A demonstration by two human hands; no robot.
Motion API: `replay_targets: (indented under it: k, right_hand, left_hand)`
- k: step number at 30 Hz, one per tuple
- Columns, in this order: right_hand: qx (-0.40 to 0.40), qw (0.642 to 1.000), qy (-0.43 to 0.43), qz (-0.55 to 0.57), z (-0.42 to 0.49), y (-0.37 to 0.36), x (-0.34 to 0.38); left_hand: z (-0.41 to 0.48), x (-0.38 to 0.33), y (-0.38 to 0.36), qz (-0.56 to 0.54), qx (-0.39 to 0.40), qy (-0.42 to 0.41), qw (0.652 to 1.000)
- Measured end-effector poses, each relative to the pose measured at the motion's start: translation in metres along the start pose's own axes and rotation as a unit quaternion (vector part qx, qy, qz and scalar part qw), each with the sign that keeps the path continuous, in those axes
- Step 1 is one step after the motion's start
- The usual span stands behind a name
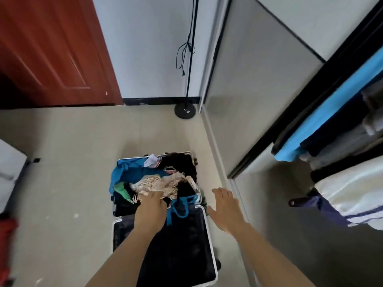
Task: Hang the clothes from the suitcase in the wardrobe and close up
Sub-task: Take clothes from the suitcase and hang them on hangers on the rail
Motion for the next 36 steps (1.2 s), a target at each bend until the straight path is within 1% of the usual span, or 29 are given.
replay_targets:
  k: [3, 8, 11, 13, 14, 15, 17, 19, 20, 23, 24, 26, 28, 30, 31, 32, 33, 34, 35, 36]
  right_hand:
    - [0.037, 0.999, 0.016, 0.011, 0.046, -0.065, -0.008]
    - [0.108, 0.994, 0.015, -0.006, 0.149, -0.189, -0.035]
    - [0.121, 0.992, 0.038, -0.025, 0.221, -0.259, -0.051]
    - [0.106, 0.992, 0.057, -0.022, 0.262, -0.285, -0.055]
    - [0.088, 0.994, 0.069, -0.022, 0.286, -0.295, -0.055]
    - [0.065, 0.995, 0.079, -0.022, 0.312, -0.304, -0.053]
    - [0.013, 0.995, 0.101, -0.018, 0.360, -0.305, -0.043]
    - [-0.029, 0.992, 0.125, -0.003, 0.400, -0.301, -0.029]
    - [-0.046, 0.989, 0.138, 0.006, 0.416, -0.299, -0.023]
    - [-0.075, 0.981, 0.177, -0.010, 0.462, -0.296, 0.002]
    - [-0.076, 0.980, 0.182, -0.020, 0.474, -0.297, 0.011]
    - [-0.039, 0.986, 0.159, -0.019, 0.491, -0.301, 0.028]
    - [0.009, 0.991, 0.119, -0.058, 0.498, -0.315, 0.036]
    - [0.039, 0.989, 0.098, -0.100, 0.498, -0.336, 0.035]
    - [0.037, 0.991, 0.103, -0.082, 0.496, -0.345, 0.033]
    - [0.025, 0.992, 0.123, -0.029, 0.493, -0.349, 0.032]
    - [0.012, 0.987, 0.148, 0.062, 0.488, -0.347, 0.033]
    - [0.013, 0.971, 0.171, 0.169, 0.481, -0.339, 0.038]
    - [0.017, 0.943, 0.195, 0.269, 0.474, -0.326, 0.045]
    - [0.015, 0.915, 0.218, 0.340, 0.464, -0.310, 0.053]
  left_hand:
    - [0.027, 0.045, -0.050, -0.019, 0.009, 0.033, 0.999]
    - [0.088, 0.132, -0.165, -0.043, 0.024, 0.071, 0.996]
    - [0.134, 0.184, -0.233, -0.017, 0.022, 0.082, 0.996]
    - [0.164, 0.208, -0.255, 0.008, 0.001, 0.067, 0.998]
    - [0.181, 0.220, -0.264, 0.023, -0.018, 0.054, 0.998]
    - [0.201, 0.231, -0.270, 0.043, -0.053, 0.030, 0.997]
    - [0.241, 0.248, -0.270, 0.083, -0.121, -0.018, 0.989]
    - [0.277, 0.262, -0.265, 0.100, -0.168, -0.042, 0.980]
    - [0.292, 0.267, -0.262, 0.100, -0.174, -0.046, 0.979]
    - [0.329, 0.286, -0.263, 0.013, -0.138, -0.033, 0.990]
    - [0.334, 0.291, -0.268, -0.006, -0.123, -0.020, 0.992]
    - [0.335, 0.297, -0.282, -0.024, -0.099, 0.005, 0.995]
    - [0.330, 0.303, -0.295, -0.032, -0.103, 0.015, 0.994]
    - [0.324, 0.307, -0.302, -0.038, -0.099, 0.017, 0.994]
    - [0.323, 0.308, -0.301, -0.037, -0.095, 0.019, 0.995]
    - [0.320, 0.308, -0.298, -0.036, -0.091, 0.021, 0.995]
    - [0.319, 0.308, -0.293, -0.038, -0.089, 0.023, 0.995]
    - [0.319, 0.307, -0.288, -0.047, -0.088, 0.030, 0.995]
    - [0.319, 0.305, -0.281, -0.070, -0.094, 0.033, 0.993]
    - [0.319, 0.301, -0.272, -0.101, -0.102, 0.037, 0.989]
Point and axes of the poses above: each hand's wrist, its own z-axis towards the middle knuckle, its own y-axis out of the back of the hand, x = y × z, the point moved 3 cm from there along z, towards the middle knuckle, and after that the axes turned 12 degrees about x, right-handed, at the moved point
